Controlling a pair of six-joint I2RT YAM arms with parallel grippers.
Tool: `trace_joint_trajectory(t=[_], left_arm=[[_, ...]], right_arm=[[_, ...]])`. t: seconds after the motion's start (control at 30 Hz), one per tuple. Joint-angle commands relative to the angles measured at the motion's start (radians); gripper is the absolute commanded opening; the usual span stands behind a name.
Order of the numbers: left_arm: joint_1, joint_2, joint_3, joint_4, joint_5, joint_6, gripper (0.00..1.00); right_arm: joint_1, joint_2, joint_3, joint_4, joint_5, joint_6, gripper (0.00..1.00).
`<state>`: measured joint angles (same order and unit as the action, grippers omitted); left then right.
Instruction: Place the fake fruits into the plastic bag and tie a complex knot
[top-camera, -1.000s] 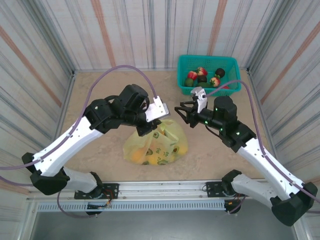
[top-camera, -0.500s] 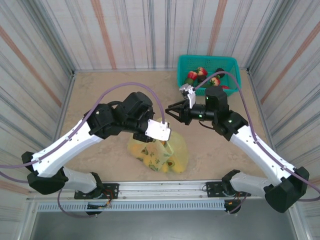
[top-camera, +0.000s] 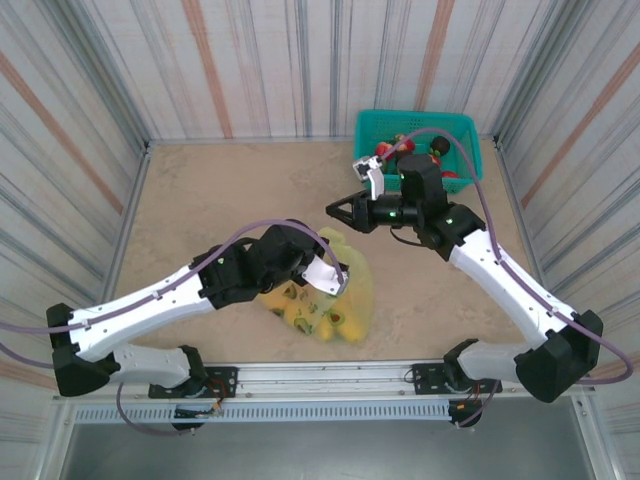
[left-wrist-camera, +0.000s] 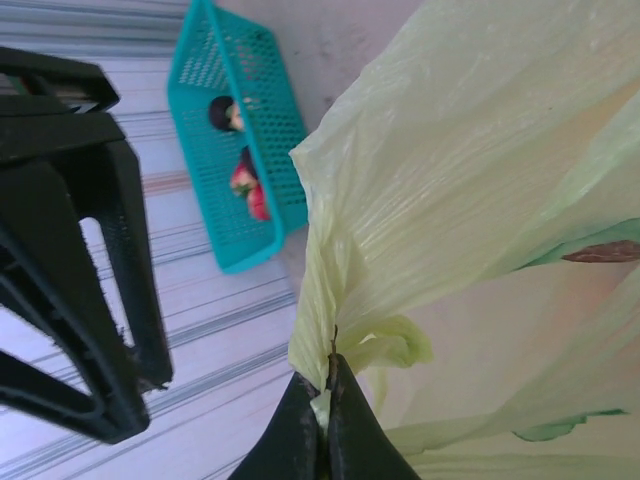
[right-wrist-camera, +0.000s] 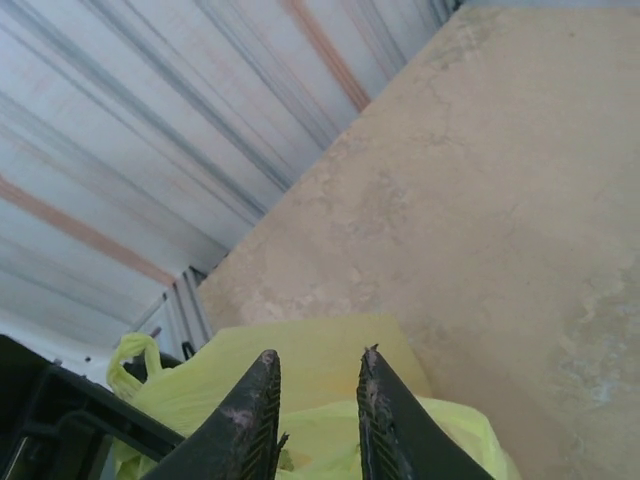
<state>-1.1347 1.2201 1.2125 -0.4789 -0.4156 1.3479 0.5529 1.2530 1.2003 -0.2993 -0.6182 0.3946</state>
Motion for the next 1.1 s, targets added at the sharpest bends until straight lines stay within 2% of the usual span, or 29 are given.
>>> trace_joint_trajectory(t=[0.0,0.17,0.27,0.47,0.57,0.8,0.93,1.07], left_arm=[[-0.006,-0.038,-0.037,0.222,-0.108,0.13,0.0],[0.006,-0.01,-0.101,0.502,-0.141,0.209,0.0],[0.009,0.015,-0.163,0.672,-0.153,0.244,0.0],[0.008,0.056,-0.356,0.846,-0.149,0.289,0.0],[-0.01,0.074,-0.417,0.893,-0.159,0.317,0.0],[-0.039,0.046,-0.5,0.941,-0.162,0.356,0.0],[-0.041,0.025,-0.516,0.939,-0.158,0.378,0.0],[-0.045,0.008,-0.512,0.926,-0.159,0.4,0.0]], right_arm=[[-0.023,0.028,0.075,-0.094,0.041,0.095,0.31],[-0.086,0.059,0.133,-0.172,0.071,0.249,0.34],[-0.086,0.045,0.142,-0.207,0.134,0.273,0.37],[-0.093,0.037,0.181,-0.3,0.163,0.271,0.42],[-0.103,0.051,0.215,-0.337,0.126,0.265,0.44],[-0.09,0.135,0.276,-0.436,-0.071,0.263,0.46],[-0.061,0.19,0.331,-0.522,-0.096,0.215,0.46],[-0.015,0.256,0.389,-0.614,-0.071,0.151,0.46]])
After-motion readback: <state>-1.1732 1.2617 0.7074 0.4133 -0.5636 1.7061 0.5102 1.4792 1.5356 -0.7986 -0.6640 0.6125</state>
